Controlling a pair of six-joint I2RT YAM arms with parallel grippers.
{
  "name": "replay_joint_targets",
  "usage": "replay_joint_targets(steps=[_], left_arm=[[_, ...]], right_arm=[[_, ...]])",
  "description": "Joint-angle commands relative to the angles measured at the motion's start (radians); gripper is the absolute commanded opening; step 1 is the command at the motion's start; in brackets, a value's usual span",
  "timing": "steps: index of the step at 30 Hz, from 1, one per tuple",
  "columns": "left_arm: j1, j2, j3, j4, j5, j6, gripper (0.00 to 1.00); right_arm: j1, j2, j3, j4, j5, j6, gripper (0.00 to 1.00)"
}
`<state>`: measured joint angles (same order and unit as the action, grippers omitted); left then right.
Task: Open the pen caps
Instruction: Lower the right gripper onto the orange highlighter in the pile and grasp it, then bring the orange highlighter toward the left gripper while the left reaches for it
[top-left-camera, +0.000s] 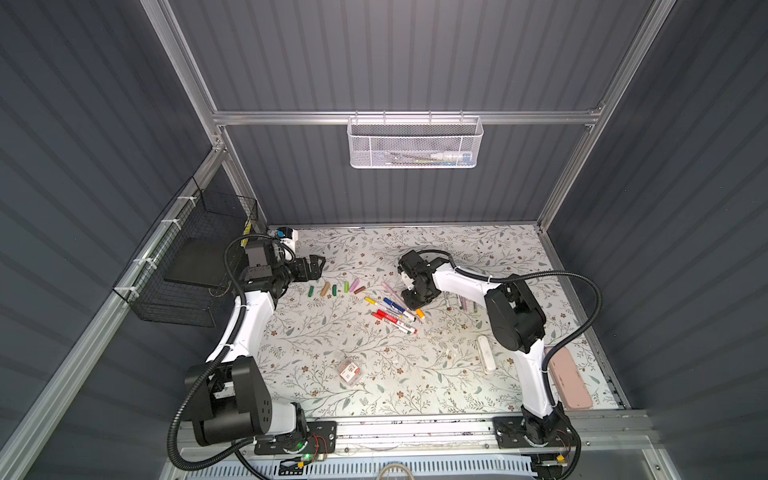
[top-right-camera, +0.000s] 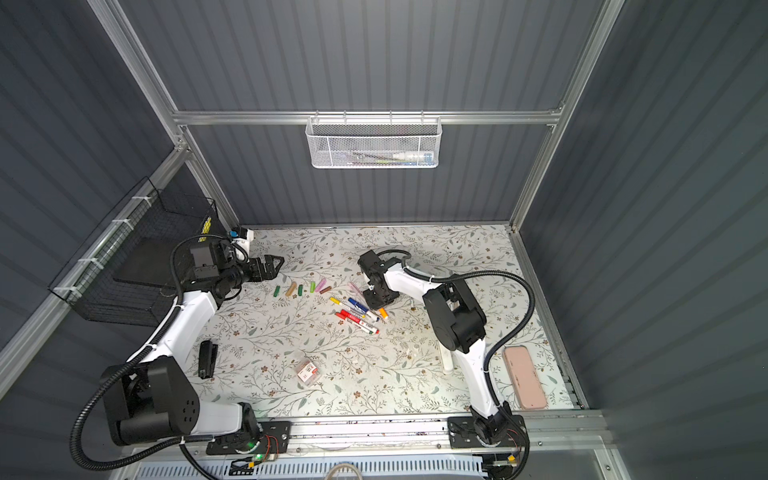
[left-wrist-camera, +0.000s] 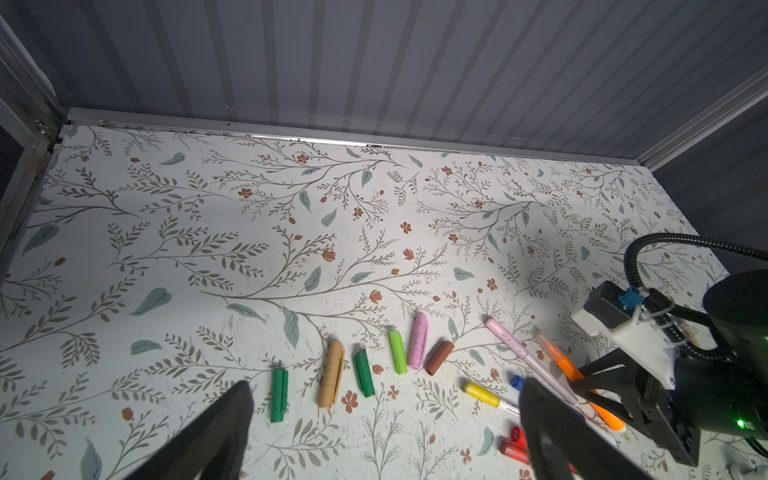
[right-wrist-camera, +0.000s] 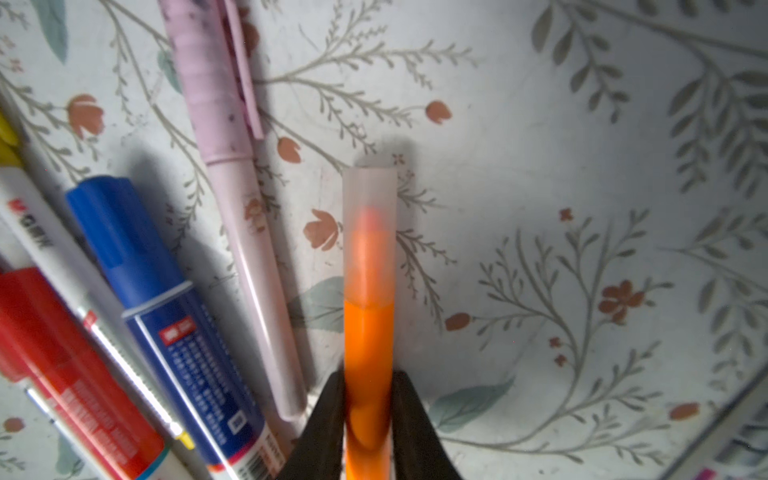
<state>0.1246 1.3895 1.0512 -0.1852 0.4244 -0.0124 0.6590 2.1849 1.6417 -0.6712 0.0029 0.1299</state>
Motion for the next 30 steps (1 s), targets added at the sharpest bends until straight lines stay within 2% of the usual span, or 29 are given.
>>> replay_joint_targets(steps=[1, 9, 15, 19, 22, 30], left_arm=[[0.007, -0.02, -0.003, -0.004, 0.029, -0.015, 1.0], [0.007, -0.017, -0.013, 0.041, 0.185, -0.067, 1.0], [0.007, -0.005, -0.076, 0.22, 0.36, -0.251, 1.0], [-0.01, 0.005, -0.128, 0.39, 0.47, -0.391, 1.0], [-0.044, 0.024, -0.139, 0.466, 0.52, -0.451, 0.98], [-0.187, 0.067, -0.166, 0.561, 0.569, -0.502, 0.91]], right_arm=[[-0.005, 0.002, -0.043, -0.036, 0.038, -0.003, 0.16], [-0.032, -0.157, -0.077, -0.037, 0.063, 0.007, 0.12], [-0.027, -0.31, -0.147, 0.056, -0.027, 0.095, 0.1], [0.001, -0.412, -0.242, 0.241, -0.132, 0.191, 0.1], [0.026, -0.445, -0.291, 0.379, -0.202, 0.251, 0.08], [0.089, -0.472, -0.397, 0.693, -0.328, 0.37, 0.06]])
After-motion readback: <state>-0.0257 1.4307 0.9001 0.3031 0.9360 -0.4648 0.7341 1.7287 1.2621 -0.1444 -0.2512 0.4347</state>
